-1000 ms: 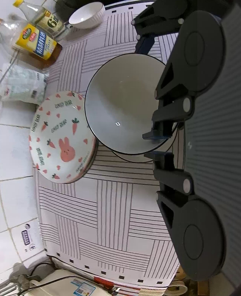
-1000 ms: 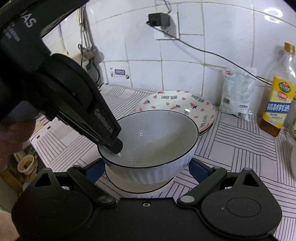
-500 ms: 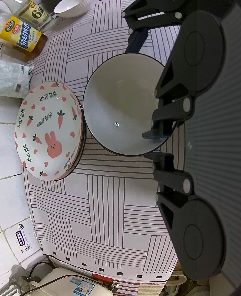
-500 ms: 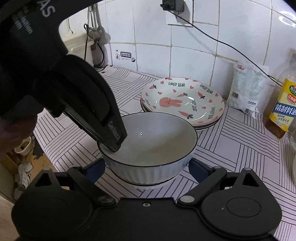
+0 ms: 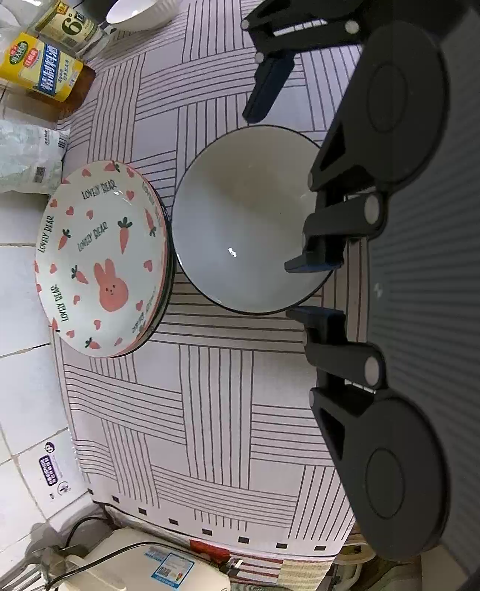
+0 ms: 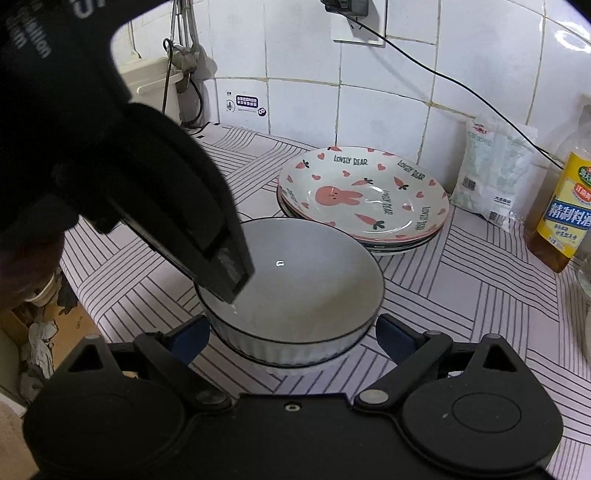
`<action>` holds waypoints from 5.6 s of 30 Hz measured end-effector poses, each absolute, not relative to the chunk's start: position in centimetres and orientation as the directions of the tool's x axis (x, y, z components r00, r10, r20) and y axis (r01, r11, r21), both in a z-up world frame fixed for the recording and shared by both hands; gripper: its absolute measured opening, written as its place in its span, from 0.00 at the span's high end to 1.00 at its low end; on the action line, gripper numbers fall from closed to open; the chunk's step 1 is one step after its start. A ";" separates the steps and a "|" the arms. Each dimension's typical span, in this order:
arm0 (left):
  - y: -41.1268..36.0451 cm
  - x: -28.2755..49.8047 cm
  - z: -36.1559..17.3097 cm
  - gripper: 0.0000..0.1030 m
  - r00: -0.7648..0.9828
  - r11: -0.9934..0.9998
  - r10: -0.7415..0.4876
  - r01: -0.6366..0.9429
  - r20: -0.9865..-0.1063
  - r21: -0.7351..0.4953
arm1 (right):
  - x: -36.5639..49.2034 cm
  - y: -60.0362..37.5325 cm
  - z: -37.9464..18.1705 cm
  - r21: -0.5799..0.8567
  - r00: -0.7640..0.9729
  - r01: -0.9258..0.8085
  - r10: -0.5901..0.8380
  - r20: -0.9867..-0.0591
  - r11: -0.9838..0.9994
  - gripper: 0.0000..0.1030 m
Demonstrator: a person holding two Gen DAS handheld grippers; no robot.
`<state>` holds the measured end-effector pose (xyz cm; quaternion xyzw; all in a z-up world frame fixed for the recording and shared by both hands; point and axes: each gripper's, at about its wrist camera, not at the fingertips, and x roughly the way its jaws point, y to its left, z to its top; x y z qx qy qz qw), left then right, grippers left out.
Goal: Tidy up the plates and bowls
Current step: 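Carry the white bowl over the placed bowl and lower it inside, then open both grippers and release the stacked bowl, then move both grippers to the last white bowl near the stove, then grasp the white bowl rim with both grippers and lift it, then carry the white bowl over the two nested bowls and lower it inside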
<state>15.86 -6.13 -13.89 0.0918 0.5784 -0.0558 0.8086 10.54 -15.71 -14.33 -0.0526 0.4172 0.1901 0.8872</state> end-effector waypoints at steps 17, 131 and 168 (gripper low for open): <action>-10.6 13.1 -8.0 0.72 0.396 0.951 -0.060 0.301 -0.916 0.068 | 5.4 -24.0 -10.5 0.088 0.699 -0.237 0.233 -0.676 0.967 0.04; -23.6 19.8 -7.0 0.88 0.372 0.862 -0.300 0.499 -0.878 -0.083 | 10.5 -32.5 -11.4 0.094 0.841 0.008 0.044 -0.539 0.996 0.04; -6.6 17.3 -10.9 0.87 0.299 0.972 -0.118 0.228 -0.947 -0.049 | 10.6 -17.6 -13.5 0.156 0.659 -0.360 0.369 -0.655 0.920 0.06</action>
